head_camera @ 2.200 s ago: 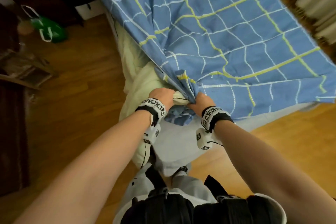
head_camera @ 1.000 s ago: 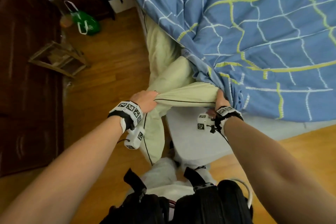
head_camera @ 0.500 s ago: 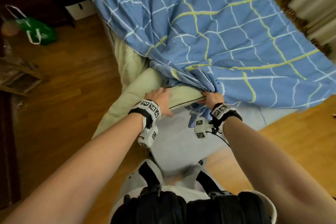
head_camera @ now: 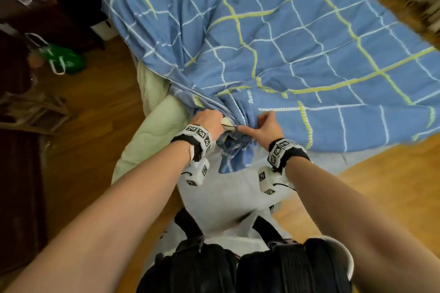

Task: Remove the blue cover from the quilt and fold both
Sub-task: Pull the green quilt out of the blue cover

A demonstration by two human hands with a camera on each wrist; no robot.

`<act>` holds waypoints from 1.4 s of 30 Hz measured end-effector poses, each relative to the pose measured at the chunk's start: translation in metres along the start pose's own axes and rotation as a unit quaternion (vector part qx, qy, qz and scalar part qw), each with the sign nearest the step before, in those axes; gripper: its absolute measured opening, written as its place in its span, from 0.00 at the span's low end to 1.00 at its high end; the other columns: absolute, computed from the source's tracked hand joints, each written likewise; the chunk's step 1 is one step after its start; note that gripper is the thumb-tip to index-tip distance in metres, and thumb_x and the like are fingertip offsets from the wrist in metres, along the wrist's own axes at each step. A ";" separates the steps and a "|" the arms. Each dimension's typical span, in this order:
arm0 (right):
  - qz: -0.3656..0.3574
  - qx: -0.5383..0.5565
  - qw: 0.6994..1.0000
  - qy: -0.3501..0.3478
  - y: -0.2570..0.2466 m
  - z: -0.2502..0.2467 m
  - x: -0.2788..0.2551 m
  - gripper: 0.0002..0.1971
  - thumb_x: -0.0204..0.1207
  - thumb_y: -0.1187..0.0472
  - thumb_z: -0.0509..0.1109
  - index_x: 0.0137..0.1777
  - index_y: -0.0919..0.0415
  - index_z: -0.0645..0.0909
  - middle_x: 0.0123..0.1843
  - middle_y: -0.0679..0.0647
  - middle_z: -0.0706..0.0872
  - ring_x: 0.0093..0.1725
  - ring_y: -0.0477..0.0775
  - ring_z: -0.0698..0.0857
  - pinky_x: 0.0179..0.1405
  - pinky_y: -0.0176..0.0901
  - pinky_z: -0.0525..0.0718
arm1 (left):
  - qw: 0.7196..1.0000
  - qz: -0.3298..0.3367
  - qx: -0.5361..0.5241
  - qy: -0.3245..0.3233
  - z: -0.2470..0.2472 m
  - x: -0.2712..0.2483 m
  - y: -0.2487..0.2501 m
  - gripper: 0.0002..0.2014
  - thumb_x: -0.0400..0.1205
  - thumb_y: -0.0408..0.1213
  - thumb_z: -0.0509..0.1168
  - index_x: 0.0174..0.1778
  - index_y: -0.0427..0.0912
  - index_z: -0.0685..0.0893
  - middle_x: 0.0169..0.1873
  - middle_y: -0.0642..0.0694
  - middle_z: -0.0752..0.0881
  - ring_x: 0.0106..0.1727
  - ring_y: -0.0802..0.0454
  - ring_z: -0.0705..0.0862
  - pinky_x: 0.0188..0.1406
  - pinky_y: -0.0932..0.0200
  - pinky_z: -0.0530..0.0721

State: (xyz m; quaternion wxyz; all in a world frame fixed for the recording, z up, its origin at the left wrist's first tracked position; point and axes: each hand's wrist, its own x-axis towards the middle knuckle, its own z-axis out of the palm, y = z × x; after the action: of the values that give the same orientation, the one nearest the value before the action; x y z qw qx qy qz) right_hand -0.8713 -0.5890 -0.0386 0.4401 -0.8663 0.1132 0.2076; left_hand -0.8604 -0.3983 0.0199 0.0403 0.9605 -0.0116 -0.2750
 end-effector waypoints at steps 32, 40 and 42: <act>0.139 -0.132 0.970 0.151 -0.036 -0.035 0.054 0.13 0.73 0.63 0.67 0.56 0.67 0.78 0.57 0.69 0.85 0.60 0.72 0.83 0.55 0.54 0.81 | 0.995 -0.089 -0.031 0.025 -0.018 0.000 -0.178 0.16 0.84 0.39 0.63 0.66 0.56 0.85 0.59 0.43 0.87 0.59 0.38 0.84 0.52 0.53 0.82; 0.142 0.040 0.979 0.143 -0.024 0.006 0.076 0.18 0.77 0.71 0.64 0.66 0.69 0.71 0.61 0.67 0.83 0.60 0.66 0.82 0.53 0.43 0.73 | 0.990 -0.138 -0.005 -0.033 0.012 0.023 -0.150 0.14 0.82 0.30 0.59 0.63 0.42 0.82 0.56 0.39 0.86 0.54 0.37 0.85 0.51 0.49 0.84; 0.158 0.075 0.976 0.132 -0.017 0.014 0.082 0.18 0.76 0.72 0.63 0.67 0.71 0.71 0.59 0.65 0.82 0.60 0.63 0.81 0.51 0.39 0.70 | 0.991 -0.133 0.008 -0.030 0.019 0.033 -0.132 0.17 0.80 0.31 0.62 0.66 0.41 0.75 0.60 0.38 0.81 0.58 0.37 0.83 0.53 0.46 0.82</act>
State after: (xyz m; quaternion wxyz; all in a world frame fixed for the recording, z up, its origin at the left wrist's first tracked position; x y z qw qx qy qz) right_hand -0.7954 -0.5687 -0.0720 0.4462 -0.8218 0.3213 0.1493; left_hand -0.8423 -0.2696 -0.0246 -0.0047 0.9451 0.1126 -0.3069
